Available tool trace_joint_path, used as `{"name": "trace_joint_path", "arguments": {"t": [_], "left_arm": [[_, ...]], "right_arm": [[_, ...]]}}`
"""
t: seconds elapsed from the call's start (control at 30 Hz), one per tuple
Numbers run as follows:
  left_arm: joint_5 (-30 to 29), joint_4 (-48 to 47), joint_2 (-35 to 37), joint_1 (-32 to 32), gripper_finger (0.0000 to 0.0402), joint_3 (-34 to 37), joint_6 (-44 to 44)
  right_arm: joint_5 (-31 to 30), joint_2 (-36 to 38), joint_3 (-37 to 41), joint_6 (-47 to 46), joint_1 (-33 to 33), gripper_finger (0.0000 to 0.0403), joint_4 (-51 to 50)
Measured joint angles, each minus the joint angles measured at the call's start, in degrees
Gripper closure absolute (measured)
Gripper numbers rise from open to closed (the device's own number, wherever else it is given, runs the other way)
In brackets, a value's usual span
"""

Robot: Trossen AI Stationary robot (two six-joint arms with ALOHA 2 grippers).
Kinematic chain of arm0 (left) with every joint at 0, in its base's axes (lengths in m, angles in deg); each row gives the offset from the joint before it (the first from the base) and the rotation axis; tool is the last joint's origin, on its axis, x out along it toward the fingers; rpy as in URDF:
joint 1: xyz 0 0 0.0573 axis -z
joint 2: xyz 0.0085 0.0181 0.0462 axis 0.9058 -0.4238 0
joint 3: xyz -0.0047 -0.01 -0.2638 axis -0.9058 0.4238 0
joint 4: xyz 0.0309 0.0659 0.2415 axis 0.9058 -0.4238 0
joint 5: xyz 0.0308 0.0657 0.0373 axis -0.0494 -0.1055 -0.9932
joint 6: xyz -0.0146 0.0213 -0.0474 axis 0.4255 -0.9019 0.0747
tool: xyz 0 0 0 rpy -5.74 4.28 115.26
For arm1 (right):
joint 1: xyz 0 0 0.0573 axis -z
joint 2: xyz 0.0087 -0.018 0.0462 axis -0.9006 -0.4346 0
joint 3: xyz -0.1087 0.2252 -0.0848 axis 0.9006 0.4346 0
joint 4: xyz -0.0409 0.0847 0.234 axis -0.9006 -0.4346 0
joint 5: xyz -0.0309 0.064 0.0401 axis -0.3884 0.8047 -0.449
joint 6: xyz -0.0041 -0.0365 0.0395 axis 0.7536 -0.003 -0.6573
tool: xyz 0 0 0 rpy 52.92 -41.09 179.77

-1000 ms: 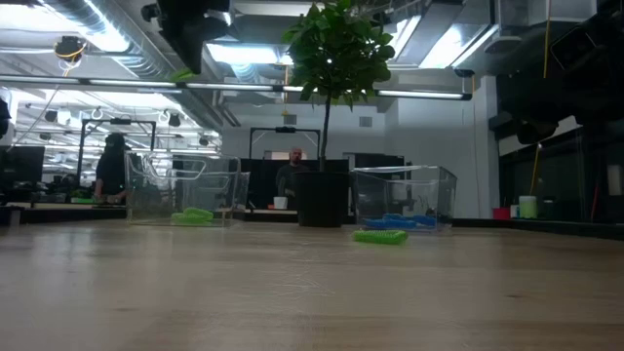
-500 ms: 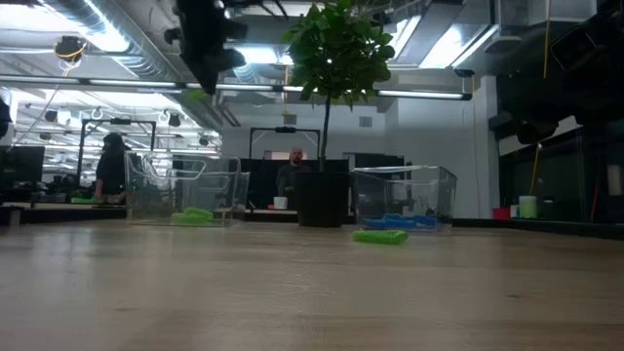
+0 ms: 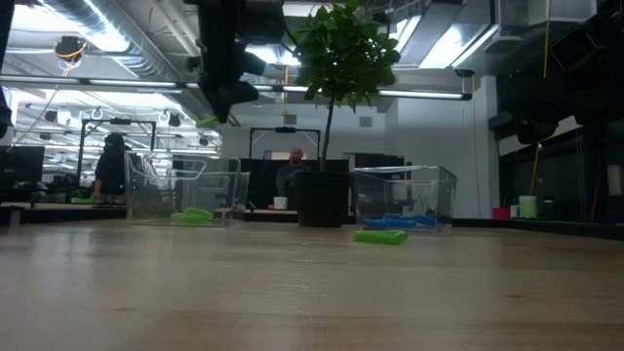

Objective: Sort spring keychains
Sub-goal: Put the green spring keychain into the left transparent bin

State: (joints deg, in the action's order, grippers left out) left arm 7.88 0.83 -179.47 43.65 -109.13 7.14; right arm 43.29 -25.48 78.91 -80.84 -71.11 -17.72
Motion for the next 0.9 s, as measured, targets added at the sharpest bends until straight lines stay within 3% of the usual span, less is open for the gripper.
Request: {"name": "trace_joint_path", "arguments": {"t": [0.37,0.77,0.9], "left_arm": [[1.3,3.3,0.4,0.2,0.0386,0.0,-0.4],[1.4,-1.0,1.8,0.2,0.0386,0.0,5.0],[0.9,1.4,7.7,0.1,0.0386,6.1,7.2]], "right_arm": [[0.0,0.0,0.0,0.0,0.0,0.0249,0.0],[0.0,0.0,0.0,0.0,0.0,0.0249,0.0],[0.0,0.0,0.0,0.0,0.0,0.0249,0.0]]}}
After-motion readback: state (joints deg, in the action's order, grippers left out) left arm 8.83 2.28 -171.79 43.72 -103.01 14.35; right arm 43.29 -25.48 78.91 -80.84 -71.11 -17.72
